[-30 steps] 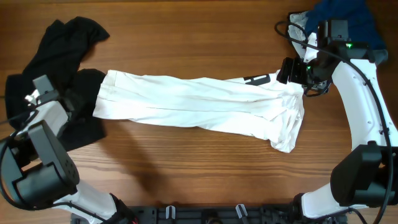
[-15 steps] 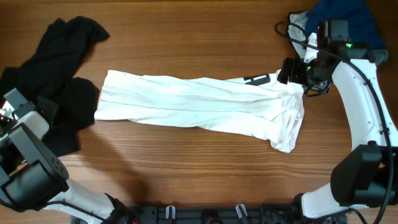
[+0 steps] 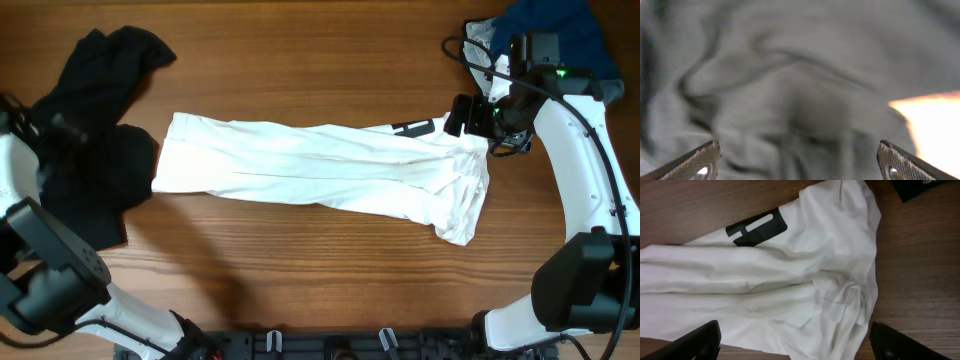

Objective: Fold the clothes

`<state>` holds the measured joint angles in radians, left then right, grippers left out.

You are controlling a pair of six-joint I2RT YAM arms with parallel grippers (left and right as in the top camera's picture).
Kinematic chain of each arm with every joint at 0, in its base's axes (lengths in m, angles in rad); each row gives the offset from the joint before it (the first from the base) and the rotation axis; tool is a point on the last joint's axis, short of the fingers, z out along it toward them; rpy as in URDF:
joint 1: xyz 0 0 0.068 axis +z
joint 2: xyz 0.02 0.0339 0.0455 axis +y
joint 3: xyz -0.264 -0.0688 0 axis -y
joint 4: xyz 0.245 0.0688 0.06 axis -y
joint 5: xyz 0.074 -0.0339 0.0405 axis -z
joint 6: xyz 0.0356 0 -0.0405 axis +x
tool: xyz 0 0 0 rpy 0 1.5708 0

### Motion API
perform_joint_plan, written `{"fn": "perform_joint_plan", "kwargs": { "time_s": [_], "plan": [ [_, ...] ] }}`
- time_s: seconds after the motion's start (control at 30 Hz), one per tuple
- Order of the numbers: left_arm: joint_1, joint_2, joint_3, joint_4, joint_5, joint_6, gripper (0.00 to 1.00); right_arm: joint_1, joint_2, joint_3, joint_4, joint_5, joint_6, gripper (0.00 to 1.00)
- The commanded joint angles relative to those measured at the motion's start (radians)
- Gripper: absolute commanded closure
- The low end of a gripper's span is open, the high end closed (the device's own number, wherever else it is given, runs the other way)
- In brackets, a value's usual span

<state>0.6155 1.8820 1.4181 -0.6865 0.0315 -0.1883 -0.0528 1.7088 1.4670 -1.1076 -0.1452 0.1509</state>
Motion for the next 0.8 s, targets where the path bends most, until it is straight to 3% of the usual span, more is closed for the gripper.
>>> {"fn": "perform_joint_plan", "kwargs": {
  "time_s": [0.0, 0.13, 0.27, 0.43, 0.77],
  "plan": [
    [-0.084, -0.064, 0.103, -0.090, 0.381, 0.233, 0.00, 0.003, -0.003, 0.010, -0.001, -0.070, -0.018, 0.00],
    [-0.192, -0.043, 0.104, -0.195, 0.454, 0.351, 0.00, 0.003, -0.003, 0.010, 0.001, -0.120, -0.017, 0.01],
    [-0.322, 0.000, 0.104, -0.296, 0.364, 0.415, 0.00, 0.003, -0.003, 0.010, 0.017, -0.126, -0.018, 0.01],
    [-0.453, 0.045, 0.104, -0.311, 0.253, 0.422, 0.00, 0.003, -0.003, 0.010, 0.038, -0.126, -0.021, 0.01],
    [-0.460, 0.138, 0.104, -0.313, 0.063, 0.525, 0.00, 0.003, -0.003, 0.010, 0.046, -0.126, -0.021, 0.00]
  ]
}}
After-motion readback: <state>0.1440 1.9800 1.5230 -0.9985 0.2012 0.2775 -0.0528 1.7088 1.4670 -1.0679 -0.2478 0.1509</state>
